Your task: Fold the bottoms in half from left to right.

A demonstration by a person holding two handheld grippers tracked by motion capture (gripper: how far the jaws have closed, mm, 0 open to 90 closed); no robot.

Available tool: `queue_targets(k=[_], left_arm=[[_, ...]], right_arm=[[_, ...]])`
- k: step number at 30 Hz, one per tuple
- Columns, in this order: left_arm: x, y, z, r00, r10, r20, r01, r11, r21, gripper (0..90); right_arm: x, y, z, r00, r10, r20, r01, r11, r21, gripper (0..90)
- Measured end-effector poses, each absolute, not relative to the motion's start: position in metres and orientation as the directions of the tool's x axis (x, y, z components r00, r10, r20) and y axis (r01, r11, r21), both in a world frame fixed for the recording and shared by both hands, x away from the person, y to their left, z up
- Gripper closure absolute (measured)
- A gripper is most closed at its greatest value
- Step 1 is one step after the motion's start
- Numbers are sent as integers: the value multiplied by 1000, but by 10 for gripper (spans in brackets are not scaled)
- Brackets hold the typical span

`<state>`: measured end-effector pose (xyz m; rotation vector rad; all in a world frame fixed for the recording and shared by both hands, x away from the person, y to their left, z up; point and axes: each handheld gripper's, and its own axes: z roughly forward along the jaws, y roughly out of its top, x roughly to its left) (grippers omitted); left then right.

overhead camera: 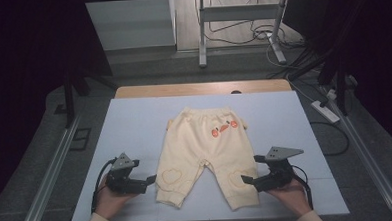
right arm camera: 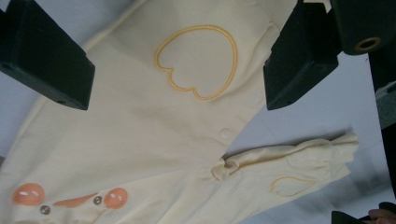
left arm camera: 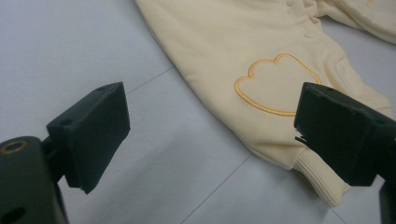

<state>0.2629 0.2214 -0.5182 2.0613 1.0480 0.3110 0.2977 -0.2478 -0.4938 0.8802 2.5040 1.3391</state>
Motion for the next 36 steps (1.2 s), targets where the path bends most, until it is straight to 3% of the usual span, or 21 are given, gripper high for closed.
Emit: queue_targets(k=[36], left_arm=[[267,216,-519,638,763,-108,567,-370,736,103]], right_arm=[[298,-173,-503,-889,437,136,360,485,797,120]])
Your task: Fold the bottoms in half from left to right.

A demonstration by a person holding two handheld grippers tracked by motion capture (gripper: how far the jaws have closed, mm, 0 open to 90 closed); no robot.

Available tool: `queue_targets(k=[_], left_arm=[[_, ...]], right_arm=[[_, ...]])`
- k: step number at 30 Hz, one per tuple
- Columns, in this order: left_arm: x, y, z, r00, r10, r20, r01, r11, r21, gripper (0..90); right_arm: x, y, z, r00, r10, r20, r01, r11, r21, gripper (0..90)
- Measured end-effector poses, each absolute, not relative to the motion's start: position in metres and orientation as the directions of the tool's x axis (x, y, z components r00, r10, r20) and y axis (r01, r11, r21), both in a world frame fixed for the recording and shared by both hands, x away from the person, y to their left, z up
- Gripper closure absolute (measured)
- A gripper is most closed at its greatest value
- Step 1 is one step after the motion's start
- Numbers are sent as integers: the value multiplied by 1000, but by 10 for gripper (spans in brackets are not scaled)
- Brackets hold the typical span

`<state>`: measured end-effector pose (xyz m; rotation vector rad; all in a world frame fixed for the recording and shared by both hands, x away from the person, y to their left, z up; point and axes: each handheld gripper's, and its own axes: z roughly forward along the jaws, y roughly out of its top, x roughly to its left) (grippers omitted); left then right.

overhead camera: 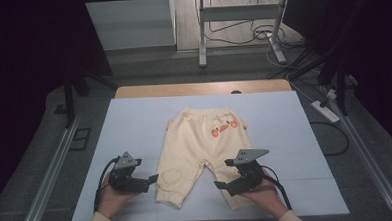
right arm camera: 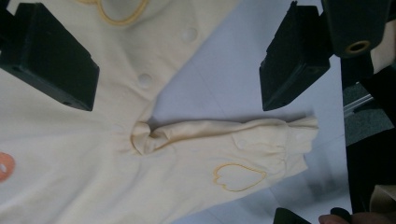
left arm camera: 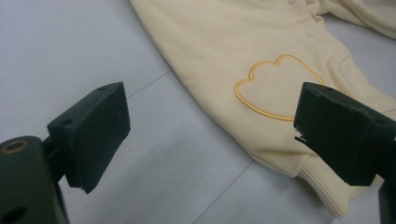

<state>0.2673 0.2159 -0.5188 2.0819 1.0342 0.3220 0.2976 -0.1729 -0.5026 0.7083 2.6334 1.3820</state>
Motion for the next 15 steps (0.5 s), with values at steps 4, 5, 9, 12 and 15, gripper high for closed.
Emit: queue_targets(k=[4,5,9,12,15], left_arm=[[267,216,-519,638,762,-108,567,-370,736,103],[267,216,-519,639,762,-108,566,-370,737,103],[267,216,-519,637,763,-108,566,-369,737,103],[267,216,-519,638,762,-107,566,-371,736,103],[267,216,-519,638,763,-108,565,-368,738,103]], right_arm=[[298,-166,-504,-894,429,132,354,495,794,120],[298,-164,-504,-895,426,132,354,497,792,120],[297,-156,-505,-901,413,134,350,506,788,120],[297,-152,-506,-903,407,136,347,508,788,120],[297,-147,-507,-907,398,136,342,510,789,128]])
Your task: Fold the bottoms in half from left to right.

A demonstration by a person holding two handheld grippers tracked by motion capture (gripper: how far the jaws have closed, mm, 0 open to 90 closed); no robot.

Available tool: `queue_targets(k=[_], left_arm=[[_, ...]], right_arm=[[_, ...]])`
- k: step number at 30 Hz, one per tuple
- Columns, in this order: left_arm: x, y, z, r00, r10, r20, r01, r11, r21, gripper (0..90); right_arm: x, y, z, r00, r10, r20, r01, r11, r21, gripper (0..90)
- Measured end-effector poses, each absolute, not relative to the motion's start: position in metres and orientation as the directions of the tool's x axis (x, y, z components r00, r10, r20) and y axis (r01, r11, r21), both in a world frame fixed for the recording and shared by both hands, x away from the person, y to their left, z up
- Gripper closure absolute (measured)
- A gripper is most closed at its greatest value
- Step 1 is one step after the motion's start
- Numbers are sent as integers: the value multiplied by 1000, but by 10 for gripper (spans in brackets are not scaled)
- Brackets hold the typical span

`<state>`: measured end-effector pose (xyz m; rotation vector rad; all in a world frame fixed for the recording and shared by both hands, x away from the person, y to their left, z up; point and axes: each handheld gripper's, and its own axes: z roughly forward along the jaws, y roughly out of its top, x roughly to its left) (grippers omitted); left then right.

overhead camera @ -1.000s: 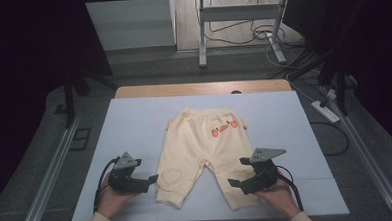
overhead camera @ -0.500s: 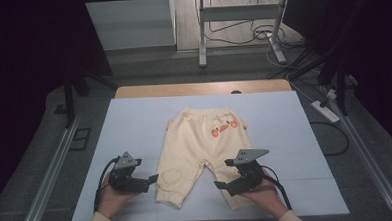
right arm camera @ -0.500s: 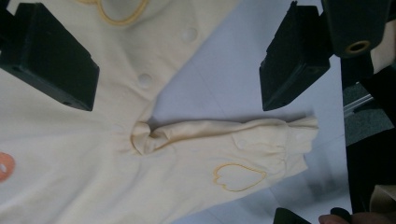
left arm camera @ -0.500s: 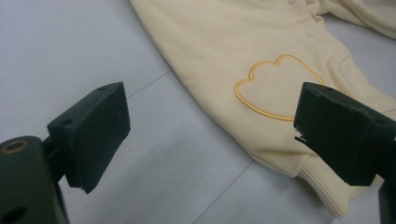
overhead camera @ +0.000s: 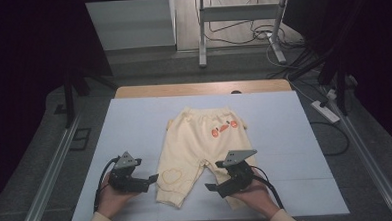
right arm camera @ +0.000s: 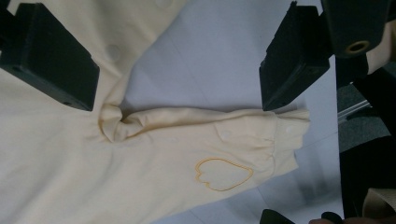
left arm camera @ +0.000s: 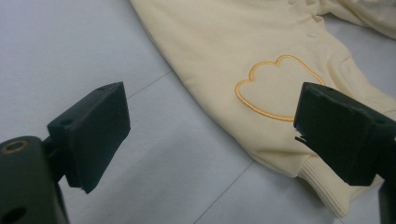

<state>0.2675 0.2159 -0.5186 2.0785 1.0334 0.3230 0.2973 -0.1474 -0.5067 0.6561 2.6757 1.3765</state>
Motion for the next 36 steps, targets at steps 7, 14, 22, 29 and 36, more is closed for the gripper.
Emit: queue_targets(k=[7,14,22,29,36], left_arm=[[267,216,-518,633,767,-105,563,-363,742,103],[269,216,-519,631,768,-106,567,-364,739,103],[269,217,-518,630,769,-107,568,-362,740,105],[269,216,-519,632,768,-106,567,-364,739,105],[269,216,-519,632,767,-107,566,-364,739,105]], right_arm=[[297,-138,-508,-912,387,136,336,516,788,127],[296,-126,-509,-921,364,138,325,525,787,127],[294,-111,-509,-932,335,138,307,531,790,127],[292,-97,-513,-943,303,142,293,546,785,128],[291,-87,-515,-948,285,145,287,558,779,128]])
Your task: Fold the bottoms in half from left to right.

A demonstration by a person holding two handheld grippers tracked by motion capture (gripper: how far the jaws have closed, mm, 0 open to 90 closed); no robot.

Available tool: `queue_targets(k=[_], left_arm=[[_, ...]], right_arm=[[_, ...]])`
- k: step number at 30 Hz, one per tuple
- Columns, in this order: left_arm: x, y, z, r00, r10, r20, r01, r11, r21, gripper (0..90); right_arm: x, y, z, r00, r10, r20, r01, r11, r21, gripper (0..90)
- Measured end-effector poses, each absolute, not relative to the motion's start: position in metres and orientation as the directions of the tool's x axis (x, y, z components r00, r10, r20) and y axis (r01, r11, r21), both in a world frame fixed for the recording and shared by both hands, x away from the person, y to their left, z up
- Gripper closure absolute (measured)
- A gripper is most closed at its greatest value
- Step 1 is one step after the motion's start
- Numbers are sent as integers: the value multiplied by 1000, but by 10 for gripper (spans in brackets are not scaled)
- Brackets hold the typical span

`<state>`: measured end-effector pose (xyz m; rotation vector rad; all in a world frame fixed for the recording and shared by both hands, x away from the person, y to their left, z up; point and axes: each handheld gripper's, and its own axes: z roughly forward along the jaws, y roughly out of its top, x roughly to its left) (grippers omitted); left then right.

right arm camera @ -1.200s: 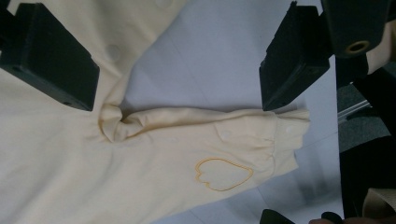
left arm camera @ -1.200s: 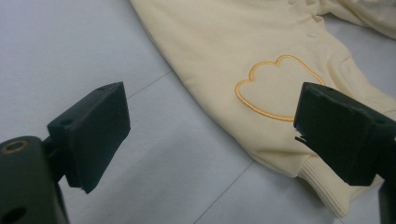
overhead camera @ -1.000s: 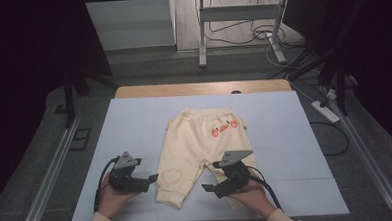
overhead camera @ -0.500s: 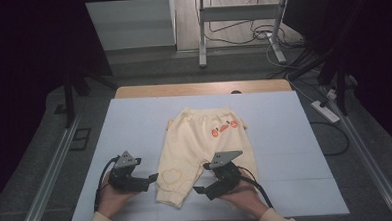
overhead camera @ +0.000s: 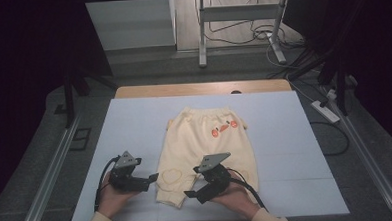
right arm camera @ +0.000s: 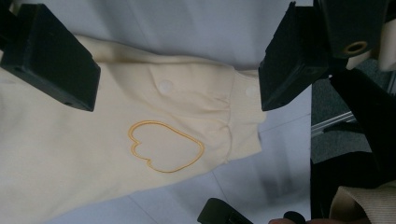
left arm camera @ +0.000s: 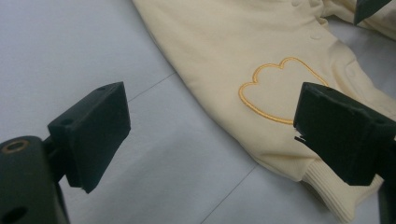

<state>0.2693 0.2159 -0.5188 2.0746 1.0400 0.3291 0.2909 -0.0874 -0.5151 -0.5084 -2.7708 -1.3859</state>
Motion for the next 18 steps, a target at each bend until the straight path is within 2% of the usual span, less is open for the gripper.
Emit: queue_targets(k=[18], left_arm=[[270,218,-519,630,769,-105,566,-363,740,108]], right_arm=[[286,-59,-520,-963,225,152,257,578,774,129]])
